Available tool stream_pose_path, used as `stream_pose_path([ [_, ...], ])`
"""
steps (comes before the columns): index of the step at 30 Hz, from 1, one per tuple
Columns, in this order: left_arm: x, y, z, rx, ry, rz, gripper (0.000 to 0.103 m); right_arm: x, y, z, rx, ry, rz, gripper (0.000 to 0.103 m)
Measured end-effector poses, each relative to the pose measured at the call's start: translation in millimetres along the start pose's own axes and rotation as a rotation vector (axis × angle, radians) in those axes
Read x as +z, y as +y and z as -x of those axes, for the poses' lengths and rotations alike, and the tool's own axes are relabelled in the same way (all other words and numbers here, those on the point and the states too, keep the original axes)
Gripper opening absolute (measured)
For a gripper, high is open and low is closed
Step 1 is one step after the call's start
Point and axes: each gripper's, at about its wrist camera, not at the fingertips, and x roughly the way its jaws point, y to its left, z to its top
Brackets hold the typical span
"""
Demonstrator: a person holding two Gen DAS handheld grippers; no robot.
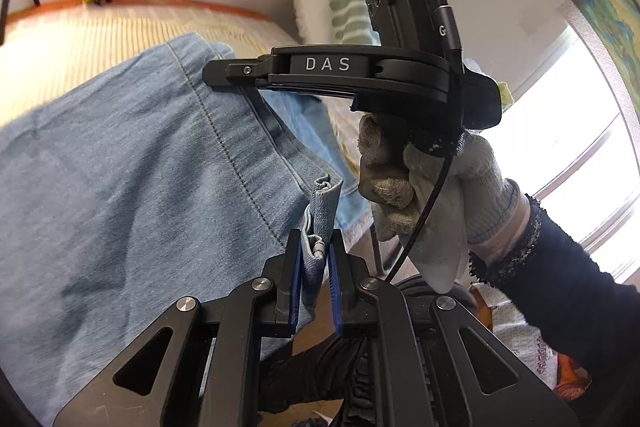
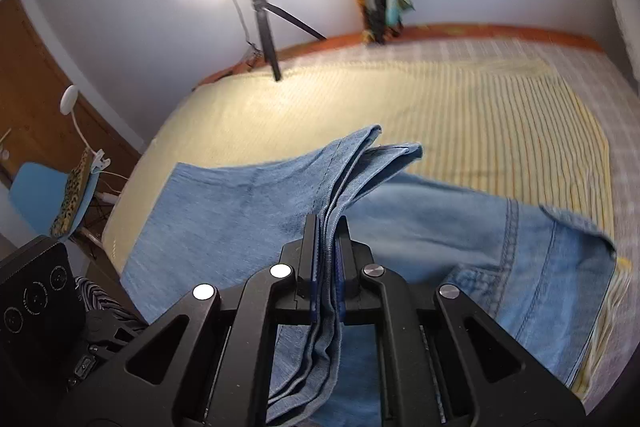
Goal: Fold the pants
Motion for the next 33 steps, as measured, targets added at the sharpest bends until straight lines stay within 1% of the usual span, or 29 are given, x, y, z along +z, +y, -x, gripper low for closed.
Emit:
stream_pose_path([
  [3, -2, 8, -13, 0.007, 0.026, 0.015, 0.010, -8, -20, -15, 0.013, 0.045, -0.045, 0.008],
  [5, 0, 16, -21, 0.008, 0.037, 0.034, 0.010, -9, -31, -25, 0.037, 0.079, -0.075, 0.008],
  [6, 1, 20, -23, 0.006, 0.040, 0.044, 0.010, -8, -36, -30, 0.050, 0.097, -0.094, 0.010],
  [8, 3, 26, -26, 0.003, 0.043, 0.057, 0.010, -5, -44, -38, 0.063, 0.117, -0.116, 0.018],
  [9, 4, 28, -27, 0.003, 0.043, 0.059, 0.010, -4, -48, -42, 0.058, 0.121, -0.127, 0.027],
  [10, 1, 28, -24, 0.003, 0.043, 0.058, 0.010, -1, -54, -47, 0.051, 0.126, -0.146, 0.033],
  [13, 0, 26, -27, 0.008, 0.044, 0.058, 0.010, 5, -69, -57, 0.058, 0.125, -0.200, 0.034],
  [15, 0, 23, -28, 0.011, 0.046, 0.058, 0.010, 8, -74, -64, 0.050, 0.128, -0.206, 0.034],
  [16, 1, 25, -29, 0.013, 0.048, 0.059, 0.010, 10, -73, -68, 0.035, 0.135, -0.199, 0.031],
  [17, -2, 21, -28, 0.014, 0.048, 0.060, 0.010, 9, -72, -70, 0.021, 0.135, -0.192, 0.026],
  [18, -8, 15, -23, 0.012, 0.049, 0.063, 0.010, 9, -71, -71, 0.013, 0.134, -0.182, 0.014],
  [21, -10, 4, -24, 0.009, 0.048, 0.065, 0.010, 9, -60, -65, -0.017, 0.108, -0.109, 0.009],
  [24, -7, -3, -26, 0.007, 0.046, 0.047, 0.010, 13, -49, -48, -0.031, 0.059, -0.044, 0.007],
  [25, -10, -4, -26, 0.001, 0.046, 0.044, 0.010, 15, -46, -39, -0.037, 0.040, -0.024, 0.007],
  [28, -4, -15, -32, -0.021, 0.044, 0.018, 0.010, 22, -42, -19, -0.059, 0.011, 0.018, 0.007],
  [33, 5, -33, -49, -0.069, 0.051, -0.031, 0.010, 29, -51, 10, -0.103, -0.011, 0.031, 0.007],
])
